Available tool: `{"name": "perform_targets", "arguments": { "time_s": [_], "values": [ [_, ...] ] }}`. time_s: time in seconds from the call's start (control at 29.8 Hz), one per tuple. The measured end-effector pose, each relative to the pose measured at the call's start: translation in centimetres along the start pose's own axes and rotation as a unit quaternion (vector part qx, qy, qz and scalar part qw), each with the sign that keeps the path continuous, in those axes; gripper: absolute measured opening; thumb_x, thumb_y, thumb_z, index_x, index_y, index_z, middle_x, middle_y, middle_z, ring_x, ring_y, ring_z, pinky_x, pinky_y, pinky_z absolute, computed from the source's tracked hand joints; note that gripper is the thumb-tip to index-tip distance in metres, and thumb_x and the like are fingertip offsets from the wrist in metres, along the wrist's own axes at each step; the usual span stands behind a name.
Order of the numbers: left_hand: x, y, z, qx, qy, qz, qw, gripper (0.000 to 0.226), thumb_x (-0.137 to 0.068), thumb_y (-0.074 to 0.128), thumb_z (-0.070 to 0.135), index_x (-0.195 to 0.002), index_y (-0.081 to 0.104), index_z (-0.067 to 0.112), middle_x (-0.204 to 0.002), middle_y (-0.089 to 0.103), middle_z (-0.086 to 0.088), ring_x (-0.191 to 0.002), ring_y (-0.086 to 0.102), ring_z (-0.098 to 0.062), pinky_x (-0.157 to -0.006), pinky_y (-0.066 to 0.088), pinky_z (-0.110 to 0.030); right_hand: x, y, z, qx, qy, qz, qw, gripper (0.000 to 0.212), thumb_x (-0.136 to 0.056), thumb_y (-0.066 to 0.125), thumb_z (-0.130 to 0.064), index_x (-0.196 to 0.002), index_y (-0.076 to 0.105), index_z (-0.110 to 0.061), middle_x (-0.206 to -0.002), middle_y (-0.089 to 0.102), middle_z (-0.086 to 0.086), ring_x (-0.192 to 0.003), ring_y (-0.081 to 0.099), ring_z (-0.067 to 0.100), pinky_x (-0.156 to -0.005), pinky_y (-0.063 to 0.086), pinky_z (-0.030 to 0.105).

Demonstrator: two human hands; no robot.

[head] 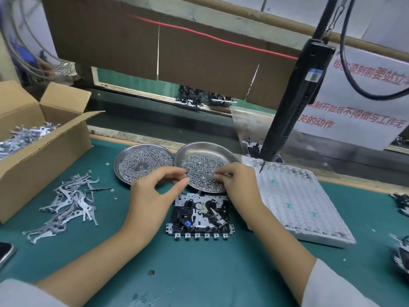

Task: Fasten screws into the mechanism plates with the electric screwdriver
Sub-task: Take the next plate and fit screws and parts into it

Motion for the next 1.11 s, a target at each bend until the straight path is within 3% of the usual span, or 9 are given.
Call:
{"name": "perform_targets", "arguments": {
  "time_s": [0.17,0.27,0.37,0.54,0.67,0.81,0.94,1.11],
  "values": [
    [0.8,0.8,0.2,0.005,0.005,-0.005,1.0,0.017,-0.075,0.077,0.012,-0.085,0.071,0.025,-0.081,0.071,0.015,-0.076,0.065,0.0,-0.074,0.045,-0.006,0.2,-0.5,0.2,-0.041,-0.006,0.023,0.999,0.013,-0.084,0.07,-0.011,-0.095,0.077,-0.009,-0.078,0.07,-0.004,-0.06,0.054,-0.007,-0.062,0.037,-0.002],
    [1.0,1.1,0.3,0.014,0.007,-0.012,1.0,0.019,-0.074,0.077,0.011,-0.084,0.071,0.026,-0.081,0.071,0.016,-0.076,0.065,0.001,-0.073,0.045,-0.006,0.3,-0.8,0.7,-0.095,0.016,0.03,0.995,0.012,-0.082,0.07,-0.011,-0.091,0.077,-0.011,-0.066,0.059,-0.017,-0.057,0.054,-0.012,-0.057,0.039,0.002],
    [1.1,1.2,0.6,0.008,0.02,-0.015,1.0,0.021,-0.073,0.078,0.011,-0.085,0.071,0.026,-0.081,0.071,0.016,-0.077,0.065,0.001,-0.073,0.044,-0.005,0.7,-0.9,0.8,-0.182,0.05,0.013,0.982,0.01,-0.081,0.072,-0.008,-0.088,0.078,-0.011,-0.07,0.067,-0.011,-0.061,0.058,-0.005,-0.059,0.044,0.006],
    [1.3,1.3,0.8,0.028,0.016,-0.018,0.999,0.021,-0.07,0.079,0.015,-0.087,0.071,0.025,-0.081,0.072,0.012,-0.077,0.066,-0.002,-0.074,0.044,-0.006,3.1,-0.1,-0.5,-0.407,0.099,-0.061,0.906,0.01,-0.076,0.076,-0.007,-0.078,0.077,-0.017,-0.073,0.072,-0.002,-0.062,0.062,0.005,-0.063,0.051,0.017],
    [1.5,1.6,1.0,0.039,0.02,-0.025,0.999,0.022,-0.069,0.079,0.018,-0.088,0.071,0.024,-0.081,0.072,0.011,-0.078,0.066,-0.003,-0.075,0.044,-0.006,5.6,1.2,-1.2,-0.493,0.132,-0.11,0.853,0.008,-0.068,0.078,-0.012,-0.074,0.078,-0.016,-0.074,0.072,0.003,-0.071,0.067,0.01,-0.066,0.052,0.019],
    [1.8,1.8,1.5,0.048,0.031,-0.032,0.998,0.023,-0.066,0.077,0.028,-0.088,0.071,0.027,-0.081,0.072,0.011,-0.08,0.067,-0.003,-0.075,0.045,-0.007,6.5,1.9,-1.6,-0.502,0.133,-0.142,0.843,0.015,-0.065,0.077,-0.02,-0.077,0.076,-0.012,-0.08,0.072,0.007,-0.075,0.066,0.013,-0.071,0.053,0.021],
    [2.0,1.9,1.7,0.049,0.038,-0.032,0.998,0.022,-0.065,0.077,0.031,-0.086,0.071,0.029,-0.08,0.073,0.01,-0.079,0.068,-0.003,-0.076,0.045,-0.008,6.8,2.2,-1.5,-0.525,0.133,-0.149,0.827,0.02,-0.065,0.075,-0.017,-0.081,0.072,-0.005,-0.076,0.07,0.008,-0.069,0.065,0.015,-0.069,0.053,0.022],
    [2.1,1.8,1.7,0.056,0.043,-0.034,0.997,0.021,-0.066,0.077,0.03,-0.086,0.071,0.03,-0.08,0.073,0.01,-0.08,0.068,-0.004,-0.076,0.046,-0.009,7.1,2.3,-1.5,-0.544,0.133,-0.154,0.814,0.012,-0.065,0.074,-0.014,-0.076,0.073,-0.008,-0.071,0.07,0.008,-0.064,0.065,0.014,-0.067,0.055,0.022]
  ]
}}
Point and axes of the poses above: each hand's wrist, its own x-axis away from the middle knuckle, its own y-axis out of the palm, z = x × y, the point moved 10 cm from there along -x, towards the middle knuckle
